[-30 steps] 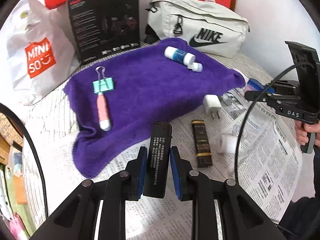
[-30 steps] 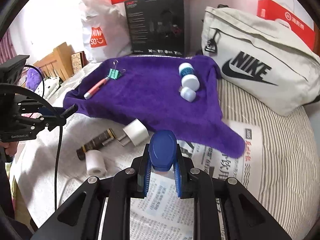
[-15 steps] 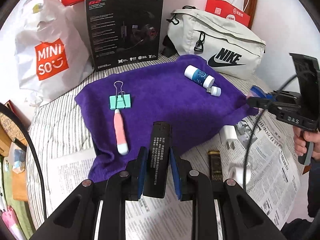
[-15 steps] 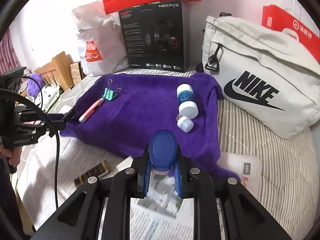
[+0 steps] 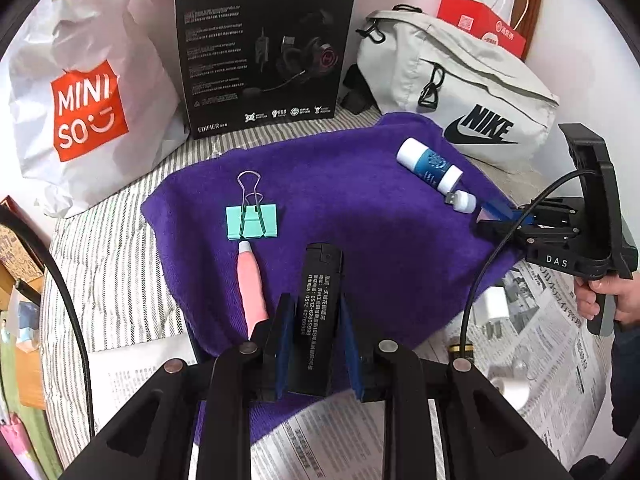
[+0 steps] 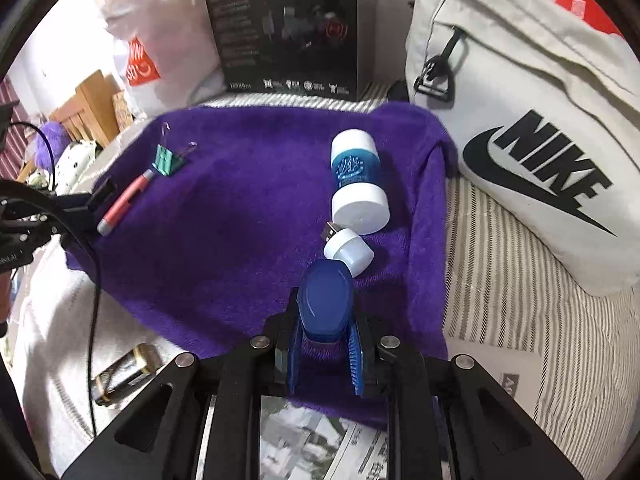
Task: Organize rigid objects
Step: 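Carry the black case and blue-capped bottle over the purple towel with both grippers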
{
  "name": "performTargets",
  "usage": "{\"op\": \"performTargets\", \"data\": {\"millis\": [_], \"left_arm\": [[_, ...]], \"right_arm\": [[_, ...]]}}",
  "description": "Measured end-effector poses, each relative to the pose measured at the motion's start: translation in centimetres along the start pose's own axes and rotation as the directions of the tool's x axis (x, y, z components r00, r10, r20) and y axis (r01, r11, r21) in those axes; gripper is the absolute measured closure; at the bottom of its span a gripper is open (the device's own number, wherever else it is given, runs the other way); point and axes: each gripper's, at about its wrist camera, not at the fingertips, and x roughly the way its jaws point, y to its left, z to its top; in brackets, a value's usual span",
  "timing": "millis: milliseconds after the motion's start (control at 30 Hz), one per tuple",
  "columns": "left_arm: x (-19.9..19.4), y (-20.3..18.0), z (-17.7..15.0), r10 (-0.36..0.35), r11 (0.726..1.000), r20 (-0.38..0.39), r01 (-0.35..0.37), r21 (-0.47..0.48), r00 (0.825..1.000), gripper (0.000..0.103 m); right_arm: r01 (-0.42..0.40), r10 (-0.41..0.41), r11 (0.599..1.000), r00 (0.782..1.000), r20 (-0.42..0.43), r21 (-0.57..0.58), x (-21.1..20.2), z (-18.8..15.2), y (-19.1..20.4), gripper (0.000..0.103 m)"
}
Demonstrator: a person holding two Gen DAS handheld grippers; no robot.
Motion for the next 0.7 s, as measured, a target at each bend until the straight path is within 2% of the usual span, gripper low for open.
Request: {"op": "performTargets", "data": {"millis": [267, 700], "left_arm": [[1.7, 0.9, 0.4, -0.004, 1.0, -0.024, 0.004, -0.015, 1.0, 0.08], [4.5, 2.0, 1.9, 0.033, 0.996, -0.065, -0.038, -0.082, 0.997, 0.08]], "right_arm": [[0.014, -0.014, 1.0, 1.0, 0.008, -0.001, 0.6, -0.1, -0.1, 0.083], [0.025, -0.024, 0.999, 0.999, 0.034, -0.038, 0.9, -0.1, 0.2, 0.083]]}}
